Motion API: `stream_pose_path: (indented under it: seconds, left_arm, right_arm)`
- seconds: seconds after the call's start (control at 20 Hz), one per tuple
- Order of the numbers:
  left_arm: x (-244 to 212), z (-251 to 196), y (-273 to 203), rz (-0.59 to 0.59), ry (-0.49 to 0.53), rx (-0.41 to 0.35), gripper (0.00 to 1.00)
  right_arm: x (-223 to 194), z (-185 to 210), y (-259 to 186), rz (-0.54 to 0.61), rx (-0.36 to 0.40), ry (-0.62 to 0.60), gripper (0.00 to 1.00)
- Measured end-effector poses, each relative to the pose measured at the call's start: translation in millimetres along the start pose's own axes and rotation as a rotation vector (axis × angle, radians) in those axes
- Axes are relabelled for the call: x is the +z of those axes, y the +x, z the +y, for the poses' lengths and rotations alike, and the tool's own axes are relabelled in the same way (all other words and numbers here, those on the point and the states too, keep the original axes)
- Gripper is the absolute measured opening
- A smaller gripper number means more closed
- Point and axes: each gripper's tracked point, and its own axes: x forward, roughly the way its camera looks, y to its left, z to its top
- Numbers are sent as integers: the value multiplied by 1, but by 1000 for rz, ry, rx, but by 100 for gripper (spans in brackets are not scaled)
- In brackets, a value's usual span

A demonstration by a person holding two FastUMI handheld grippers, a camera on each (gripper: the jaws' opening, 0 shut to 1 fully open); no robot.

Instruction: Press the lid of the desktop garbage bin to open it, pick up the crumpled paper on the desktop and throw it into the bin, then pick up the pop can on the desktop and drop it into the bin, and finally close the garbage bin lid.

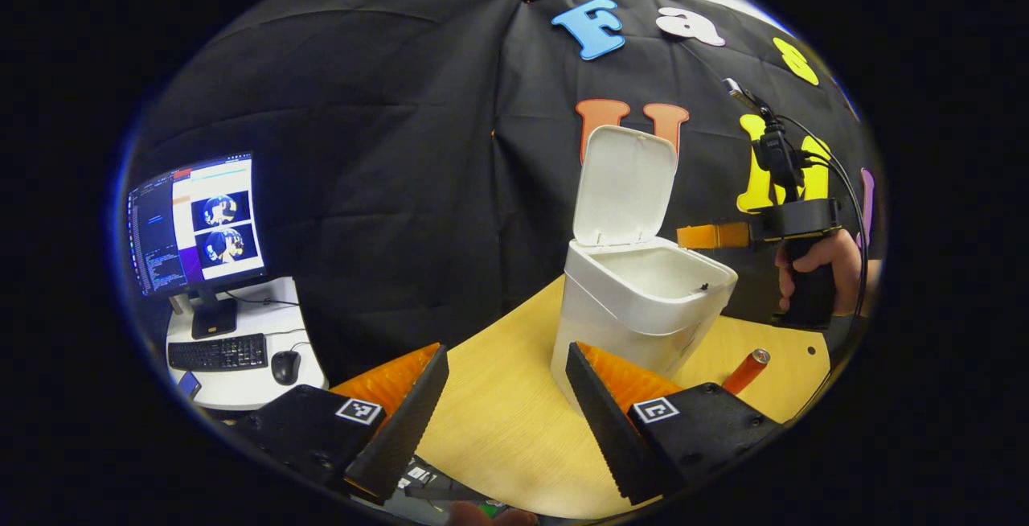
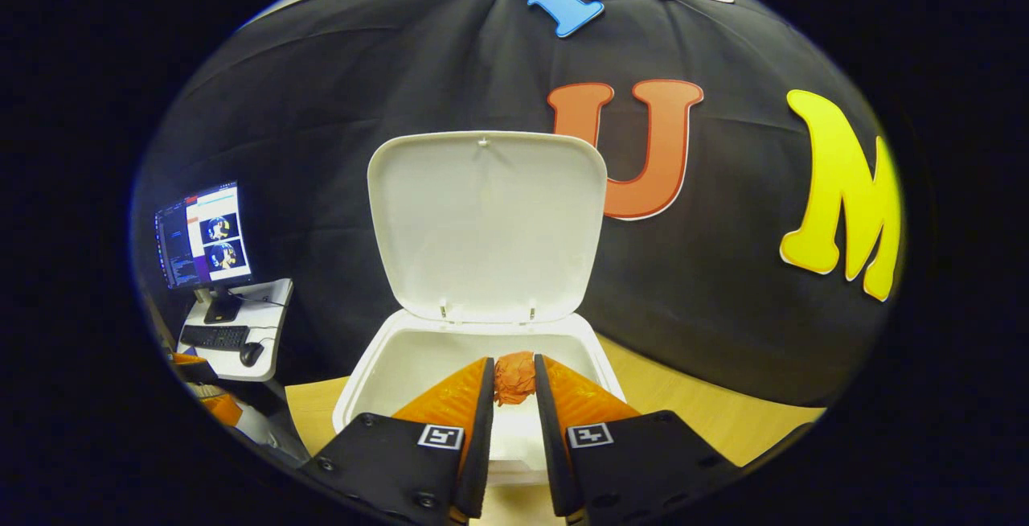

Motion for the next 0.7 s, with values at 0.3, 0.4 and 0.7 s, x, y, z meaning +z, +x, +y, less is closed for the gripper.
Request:
stream_pose_path:
  seconds: [0.3,0.4,0.7]
  left_arm:
    - [11,-19,6,-39,24,-55,98]
    - [19,-28,5,-74,51,-66,98]
    - [33,-93,1,-153,123,-214,97]
  right_arm:
    - [3,-5,-11,-21,2,10,66]
    - [8,-11,-28,-52,5,23,72]
    - [14,-60,-115,-179,-91,57,94]
